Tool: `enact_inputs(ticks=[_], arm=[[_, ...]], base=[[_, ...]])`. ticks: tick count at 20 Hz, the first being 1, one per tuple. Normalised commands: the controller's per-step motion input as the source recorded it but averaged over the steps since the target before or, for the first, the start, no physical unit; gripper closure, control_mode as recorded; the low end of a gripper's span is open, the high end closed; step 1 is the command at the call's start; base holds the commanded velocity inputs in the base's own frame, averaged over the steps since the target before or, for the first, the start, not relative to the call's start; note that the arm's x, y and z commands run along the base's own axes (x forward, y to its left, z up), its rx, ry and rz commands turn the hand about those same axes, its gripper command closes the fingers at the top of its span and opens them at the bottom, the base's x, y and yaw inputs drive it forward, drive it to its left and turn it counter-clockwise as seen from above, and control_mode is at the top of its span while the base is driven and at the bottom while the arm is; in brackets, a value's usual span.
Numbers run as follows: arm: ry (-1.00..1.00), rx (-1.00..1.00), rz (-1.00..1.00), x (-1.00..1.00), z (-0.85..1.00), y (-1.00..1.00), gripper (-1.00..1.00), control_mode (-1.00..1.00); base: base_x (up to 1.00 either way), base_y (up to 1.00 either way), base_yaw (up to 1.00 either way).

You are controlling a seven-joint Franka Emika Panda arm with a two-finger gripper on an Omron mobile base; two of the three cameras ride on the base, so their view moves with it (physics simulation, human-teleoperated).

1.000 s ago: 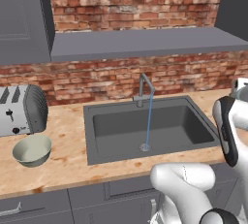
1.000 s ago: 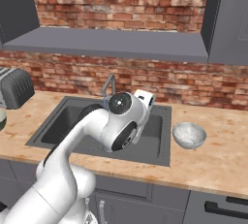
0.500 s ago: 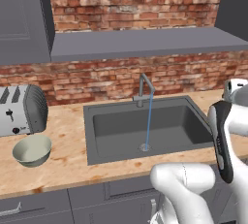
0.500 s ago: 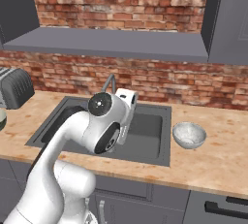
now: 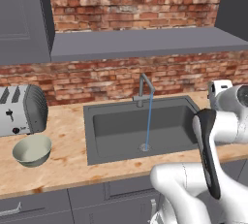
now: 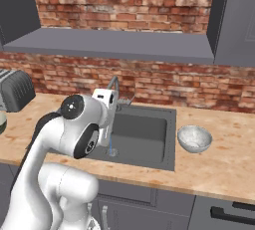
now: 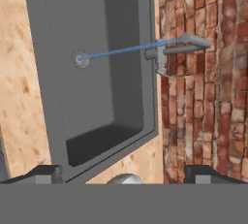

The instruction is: Rinse each bowl for a few seconds and place them down in the sink or on the counter.

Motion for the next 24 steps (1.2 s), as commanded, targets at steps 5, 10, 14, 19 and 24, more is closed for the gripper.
enact_inputs(ticks=[5, 10, 14, 19, 24], arm=[[0.0, -0.05, 0.06, -0.05, 0.14, 0.58, -1.0, -1.0], [-0.01, -0.04, 0.07, -0.07, 0.13, 0.55, -1.0, -1.0], [-0.03, -0.04, 0.08, -0.1, 0.08, 0.54, -1.0, -1.0], [-0.03, -0.04, 0.09, -0.1, 0.06, 0.53, -1.0, -1.0], [-0.01, -0.03, 0.12, -0.09, 0.01, 0.45, -1.0, -1.0]], base=[[0.0, 0.0, 0.0], [0.0, 0.0, 0.0], [0.0, 0.0, 0.0], [0.0, 0.0, 0.0], [0.0, 0.0, 0.0]])
